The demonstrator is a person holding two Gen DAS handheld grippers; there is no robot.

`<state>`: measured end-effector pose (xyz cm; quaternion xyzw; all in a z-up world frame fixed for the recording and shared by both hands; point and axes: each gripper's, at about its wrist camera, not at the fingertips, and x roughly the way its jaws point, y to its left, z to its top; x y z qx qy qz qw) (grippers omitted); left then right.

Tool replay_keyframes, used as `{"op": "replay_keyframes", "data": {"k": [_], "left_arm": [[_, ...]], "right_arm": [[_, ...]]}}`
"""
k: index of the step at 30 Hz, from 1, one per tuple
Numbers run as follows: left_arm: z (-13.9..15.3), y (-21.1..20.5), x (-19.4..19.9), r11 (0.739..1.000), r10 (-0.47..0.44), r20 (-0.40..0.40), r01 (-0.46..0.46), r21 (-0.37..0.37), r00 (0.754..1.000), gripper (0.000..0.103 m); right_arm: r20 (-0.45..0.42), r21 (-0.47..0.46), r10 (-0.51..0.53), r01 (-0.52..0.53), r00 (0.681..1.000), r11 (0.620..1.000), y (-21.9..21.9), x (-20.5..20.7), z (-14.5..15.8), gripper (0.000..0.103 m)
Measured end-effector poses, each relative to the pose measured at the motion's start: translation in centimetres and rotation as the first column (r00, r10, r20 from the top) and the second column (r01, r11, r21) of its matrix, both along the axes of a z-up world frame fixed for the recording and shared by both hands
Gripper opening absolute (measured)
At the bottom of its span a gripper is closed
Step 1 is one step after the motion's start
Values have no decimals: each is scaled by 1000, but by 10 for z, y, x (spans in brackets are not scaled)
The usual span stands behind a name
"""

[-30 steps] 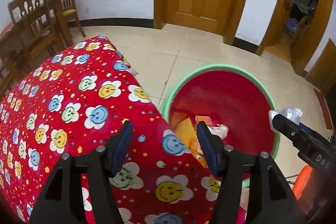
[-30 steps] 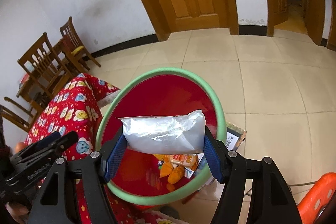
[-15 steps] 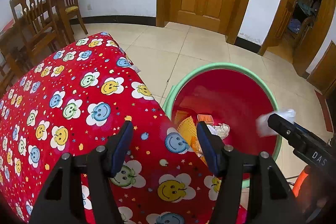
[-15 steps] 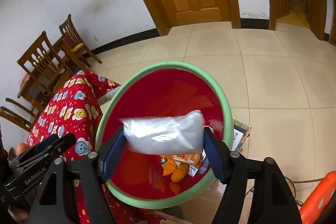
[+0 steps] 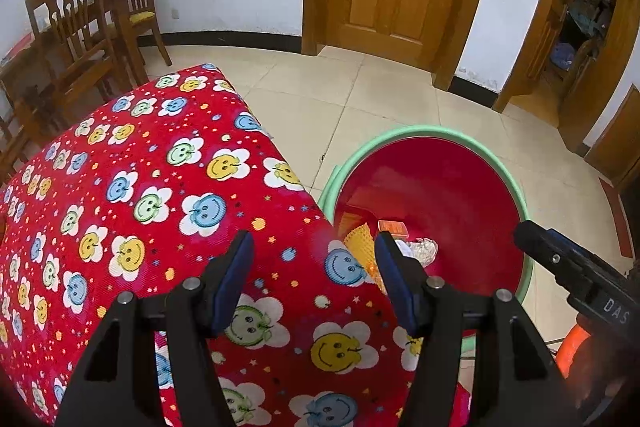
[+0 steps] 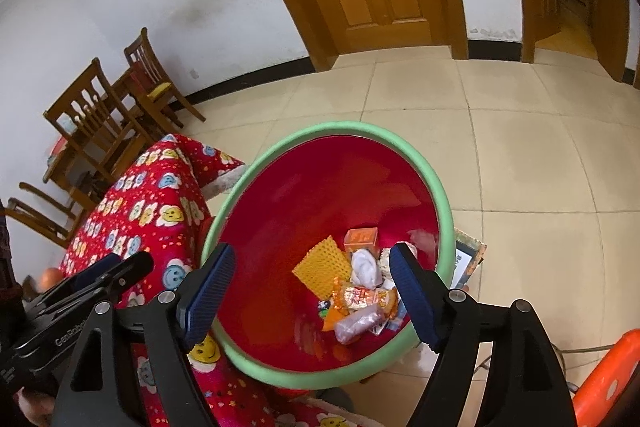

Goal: Collect trash

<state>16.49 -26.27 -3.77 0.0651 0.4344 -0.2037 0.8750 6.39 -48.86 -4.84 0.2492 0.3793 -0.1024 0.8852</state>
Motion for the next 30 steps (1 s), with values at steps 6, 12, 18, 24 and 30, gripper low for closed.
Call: {"op": "replay_keyframes", "data": {"k": [6, 12, 18, 24, 30], "left_arm": [[14, 15, -10, 1000, 16, 17, -15, -16, 1000, 62], [28, 38, -22, 998, 48, 30, -47, -33, 998, 63], [46, 67, -38, 995, 90, 60, -87, -54, 994, 63], [68, 79, -61, 988, 143, 106, -135, -77, 984, 70], [88, 93, -92, 981, 183, 154, -169, -99, 971, 74]], "right_arm": [[42, 2, 45, -45, 998, 999, 16, -9, 18, 80], [101, -2, 110, -110, 989, 994, 40, -20, 42, 80], [152, -15, 182, -182, 971, 983, 68, -32, 67, 80], [189, -31, 236, -235, 953, 972, 96, -47, 85, 80], [223, -47, 309, -307, 924, 951, 127, -68, 104, 80]]}}
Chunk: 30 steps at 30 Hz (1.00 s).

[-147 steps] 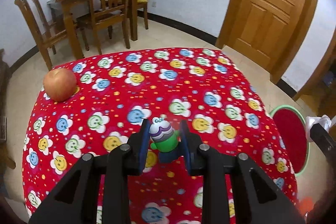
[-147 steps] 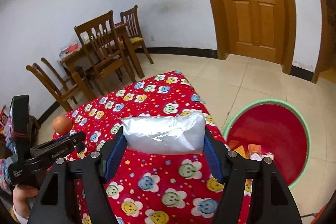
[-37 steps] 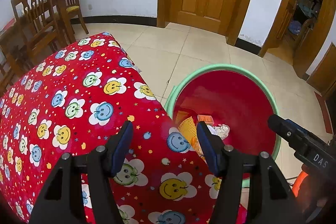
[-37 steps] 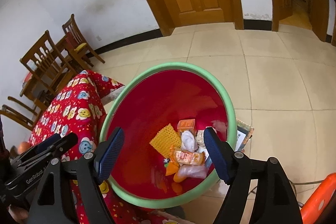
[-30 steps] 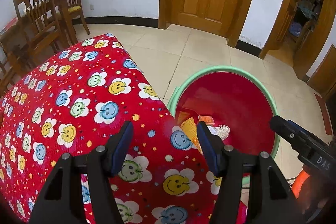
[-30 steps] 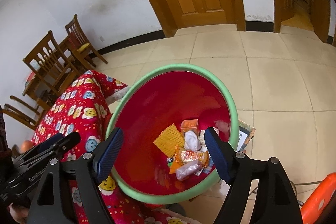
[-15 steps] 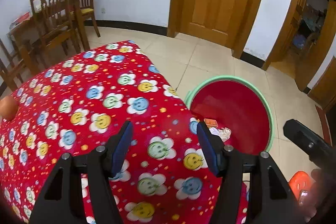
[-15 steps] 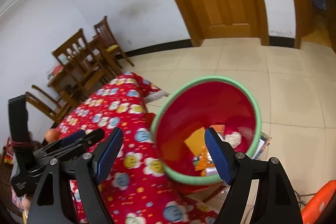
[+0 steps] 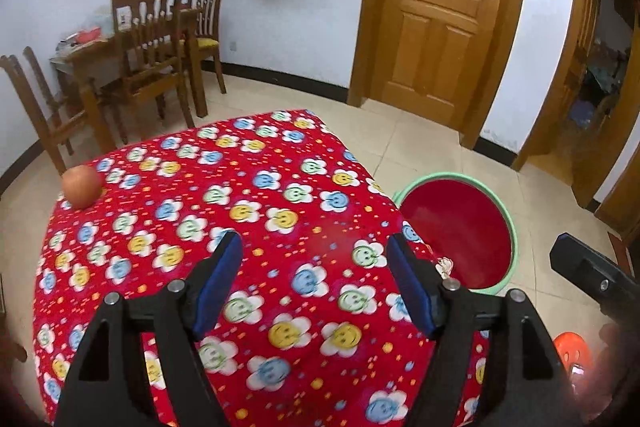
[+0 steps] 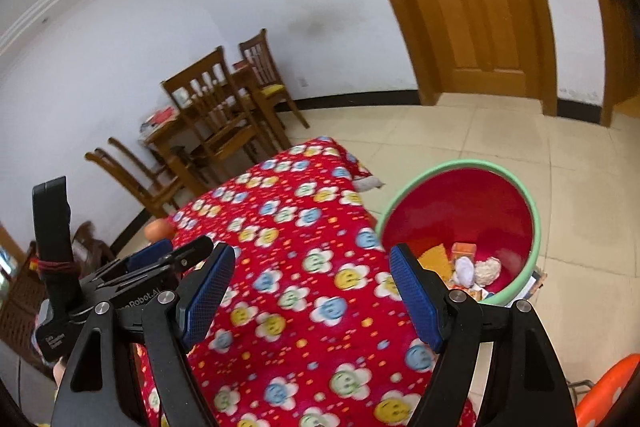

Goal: Collect trash

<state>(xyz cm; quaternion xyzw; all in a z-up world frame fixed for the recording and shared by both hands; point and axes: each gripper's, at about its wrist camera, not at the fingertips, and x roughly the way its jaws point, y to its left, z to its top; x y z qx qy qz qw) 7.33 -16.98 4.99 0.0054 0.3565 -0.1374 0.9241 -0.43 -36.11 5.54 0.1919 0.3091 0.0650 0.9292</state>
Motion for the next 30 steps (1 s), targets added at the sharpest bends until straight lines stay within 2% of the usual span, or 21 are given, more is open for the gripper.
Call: {"op": "replay_keyframes", "data": {"k": [5, 13, 14, 15, 16, 22, 26, 30], "left_arm": [[12, 27, -25, 999, 35, 30, -35, -7, 999, 76], [17, 63, -60, 993, 119, 51, -119, -14, 992, 78], [17, 67, -64, 992, 129, 52, -129, -13, 990, 80], [16, 72, -69, 989, 145, 54, -145, -13, 988, 89], [16, 75, -73, 988, 152, 58, -152, -16, 987, 92], [13, 85, -94, 978, 208, 108, -210, 9, 972, 92], [5, 87, -96, 978, 209, 91, -209, -17, 974, 92], [-7, 84, -92, 973, 228, 83, -229, -2, 970, 92]], "right_arm": [[23, -11, 52, -51, 998, 999, 22, -18, 11, 80], [66, -82, 68, -63, 995, 995, 55, -46, 16, 80], [70, -87, 69, -62, 995, 994, 58, -49, 15, 80], [75, -94, 68, -60, 995, 994, 62, -51, 13, 80], [83, -103, 66, -58, 994, 993, 67, -54, 11, 80], [108, -157, 40, -23, 993, 987, 84, -62, -1, 81], [105, -197, 17, 4, 994, 980, 93, -63, -13, 81], [100, -222, -30, 51, 995, 974, 95, -62, -28, 81]]}}
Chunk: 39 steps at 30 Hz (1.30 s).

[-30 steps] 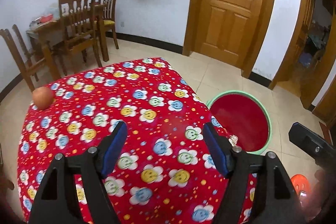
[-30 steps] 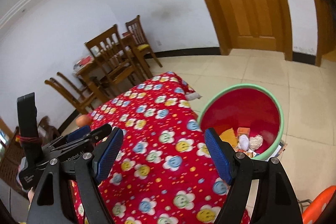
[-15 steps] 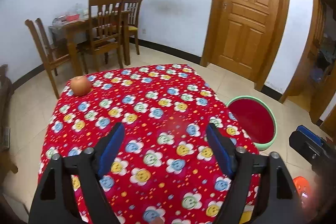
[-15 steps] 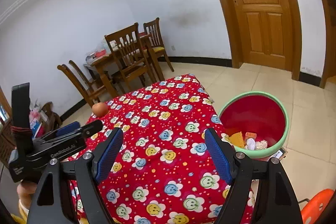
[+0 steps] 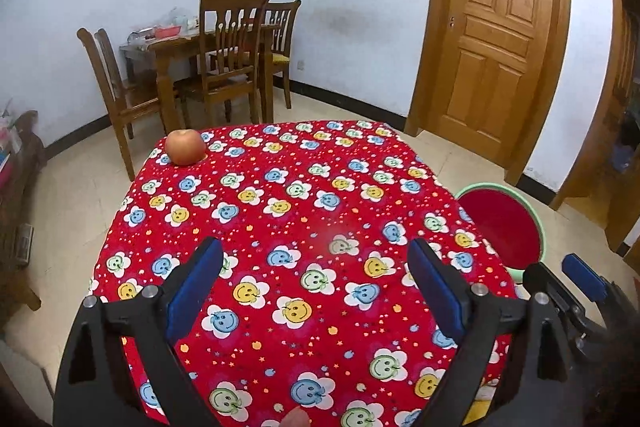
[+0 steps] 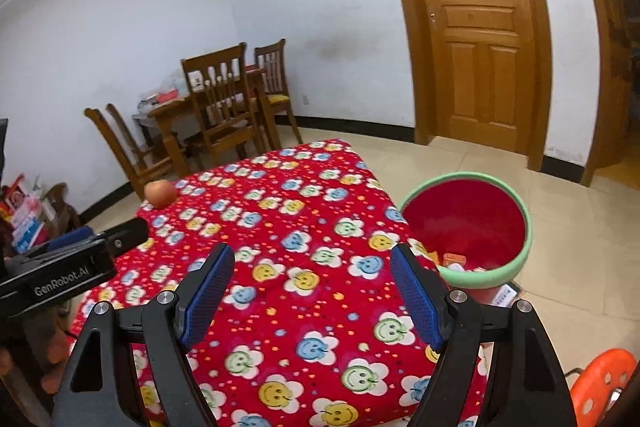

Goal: Collect trash

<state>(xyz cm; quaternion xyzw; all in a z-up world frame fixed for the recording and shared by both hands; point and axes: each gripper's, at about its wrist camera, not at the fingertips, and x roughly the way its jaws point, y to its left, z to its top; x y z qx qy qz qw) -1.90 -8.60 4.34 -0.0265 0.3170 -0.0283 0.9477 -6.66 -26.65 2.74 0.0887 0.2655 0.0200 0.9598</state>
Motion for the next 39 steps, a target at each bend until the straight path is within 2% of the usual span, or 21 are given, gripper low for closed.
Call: {"op": "replay_keyframes", "data": {"k": [12, 19, 39], "left_arm": [[-34, -7, 17, 999, 1, -3, -1, 33, 1000, 92], [-42, -13, 22, 998, -18, 14, 17, 54, 1000, 92], [-54, -12, 30, 999, -27, -17, 27, 33, 999, 92]], "right_arm": [[-24, 4, -92, 92, 995, 996, -14, 12, -29, 81], [-50, 22, -110, 112, 993, 994, -17, 18, -39, 81], [-63, 21, -108, 110, 992, 994, -15, 23, -43, 81]]}}
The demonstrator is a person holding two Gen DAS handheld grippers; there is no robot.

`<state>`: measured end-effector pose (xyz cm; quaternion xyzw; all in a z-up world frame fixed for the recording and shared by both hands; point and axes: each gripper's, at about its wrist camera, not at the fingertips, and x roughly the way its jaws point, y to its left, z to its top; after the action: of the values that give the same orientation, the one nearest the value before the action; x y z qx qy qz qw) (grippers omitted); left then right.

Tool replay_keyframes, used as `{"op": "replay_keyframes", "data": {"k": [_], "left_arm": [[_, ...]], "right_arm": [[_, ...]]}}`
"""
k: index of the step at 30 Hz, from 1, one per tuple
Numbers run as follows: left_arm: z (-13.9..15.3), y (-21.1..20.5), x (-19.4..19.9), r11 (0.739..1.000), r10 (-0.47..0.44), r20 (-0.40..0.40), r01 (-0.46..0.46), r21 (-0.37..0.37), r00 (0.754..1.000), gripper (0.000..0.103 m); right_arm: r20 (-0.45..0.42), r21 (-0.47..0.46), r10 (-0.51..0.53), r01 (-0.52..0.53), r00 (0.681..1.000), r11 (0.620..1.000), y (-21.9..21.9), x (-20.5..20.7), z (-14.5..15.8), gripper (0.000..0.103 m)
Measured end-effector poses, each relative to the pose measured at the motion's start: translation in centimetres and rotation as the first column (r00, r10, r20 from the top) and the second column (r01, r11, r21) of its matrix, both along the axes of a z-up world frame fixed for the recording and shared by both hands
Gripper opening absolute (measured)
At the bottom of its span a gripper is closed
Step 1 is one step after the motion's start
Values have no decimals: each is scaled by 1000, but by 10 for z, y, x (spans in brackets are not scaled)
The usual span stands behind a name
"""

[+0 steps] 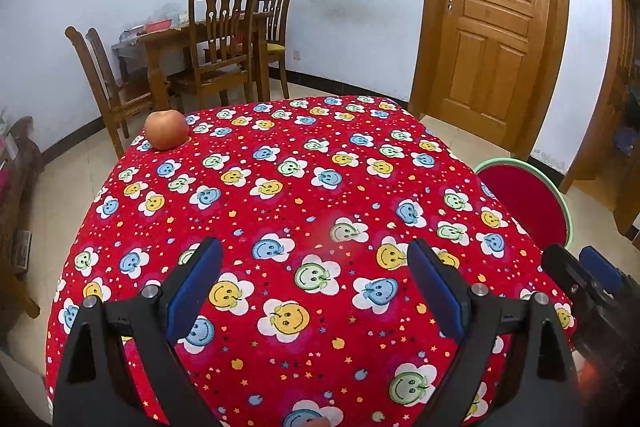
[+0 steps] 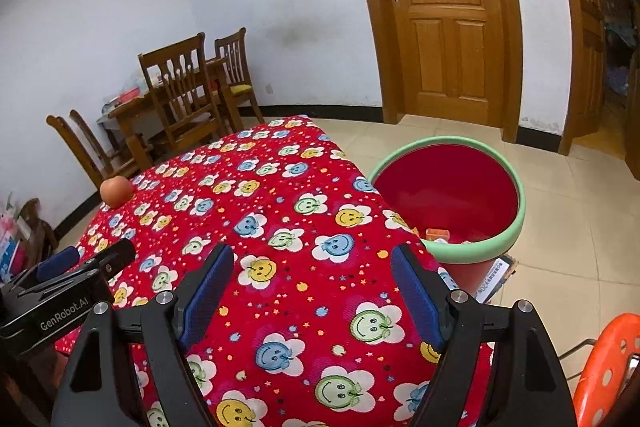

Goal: Collect trash

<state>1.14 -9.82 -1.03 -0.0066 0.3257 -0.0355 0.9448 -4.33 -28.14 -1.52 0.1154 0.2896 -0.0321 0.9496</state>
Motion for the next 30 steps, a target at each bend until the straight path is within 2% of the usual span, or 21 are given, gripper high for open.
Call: {"op": "replay_keyframes", "data": {"k": [30], "left_arm": [[2, 2, -1, 1000, 5, 3, -5, -4, 1000, 92]], "right_arm": [[1, -1, 0, 0, 1000, 1000, 2, -1, 1, 82]]}}
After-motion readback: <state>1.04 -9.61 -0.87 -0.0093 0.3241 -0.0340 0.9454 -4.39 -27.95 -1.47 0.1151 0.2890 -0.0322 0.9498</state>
